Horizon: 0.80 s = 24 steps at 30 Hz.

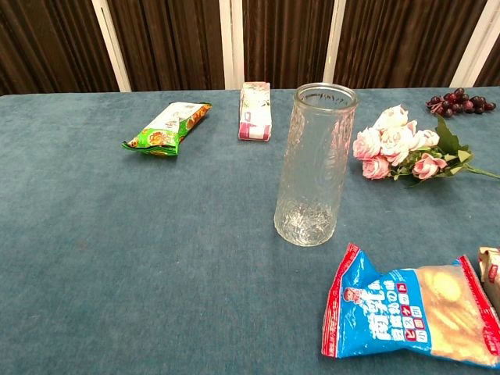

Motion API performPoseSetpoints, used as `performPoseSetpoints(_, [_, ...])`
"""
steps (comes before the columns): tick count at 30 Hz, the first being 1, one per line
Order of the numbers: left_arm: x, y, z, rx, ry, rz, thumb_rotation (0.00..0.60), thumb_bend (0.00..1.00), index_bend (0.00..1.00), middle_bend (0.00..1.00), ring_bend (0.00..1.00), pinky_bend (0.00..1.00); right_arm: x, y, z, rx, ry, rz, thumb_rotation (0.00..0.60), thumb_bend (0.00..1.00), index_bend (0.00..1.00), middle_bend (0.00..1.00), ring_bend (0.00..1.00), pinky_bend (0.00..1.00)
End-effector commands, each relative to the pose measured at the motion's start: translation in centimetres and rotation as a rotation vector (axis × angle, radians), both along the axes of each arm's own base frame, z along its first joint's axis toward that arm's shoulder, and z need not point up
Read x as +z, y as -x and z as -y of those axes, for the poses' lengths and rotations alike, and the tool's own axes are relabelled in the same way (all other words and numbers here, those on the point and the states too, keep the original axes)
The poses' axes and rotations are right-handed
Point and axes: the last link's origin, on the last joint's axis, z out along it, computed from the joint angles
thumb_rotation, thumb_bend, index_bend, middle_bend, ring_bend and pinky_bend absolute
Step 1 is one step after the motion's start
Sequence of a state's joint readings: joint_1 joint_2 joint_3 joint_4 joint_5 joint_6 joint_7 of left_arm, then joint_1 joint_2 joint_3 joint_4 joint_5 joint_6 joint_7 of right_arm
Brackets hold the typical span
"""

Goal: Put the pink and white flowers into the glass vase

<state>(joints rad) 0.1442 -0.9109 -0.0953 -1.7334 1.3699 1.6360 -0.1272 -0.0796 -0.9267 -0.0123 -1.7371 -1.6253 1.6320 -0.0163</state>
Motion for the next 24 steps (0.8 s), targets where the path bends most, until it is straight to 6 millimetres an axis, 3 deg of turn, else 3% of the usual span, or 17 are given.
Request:
performPoseSetpoints(1, [-0.11, -0.09, -0.41, -0.035, 0.011, -0.005, 0.600, 0.20, 0.13, 0.00, 0.00, 0.03, 0.02, 0.05, -0.06, -0.002, -0.003, 0.003, 0.600, 0.15, 0.16, 0.07, 0.11, 0.12])
performPoseSetpoints(24, [-0.47, -0.72, -0.16, -0.100, 0.016, -0.030, 0.600, 0.19, 0.15, 0.00, 0.00, 0.00, -0.54, -0.08, -0.05, -0.017, -0.047, 0.071, 0.600, 0.15, 0.16, 0.07, 0.11, 0.12])
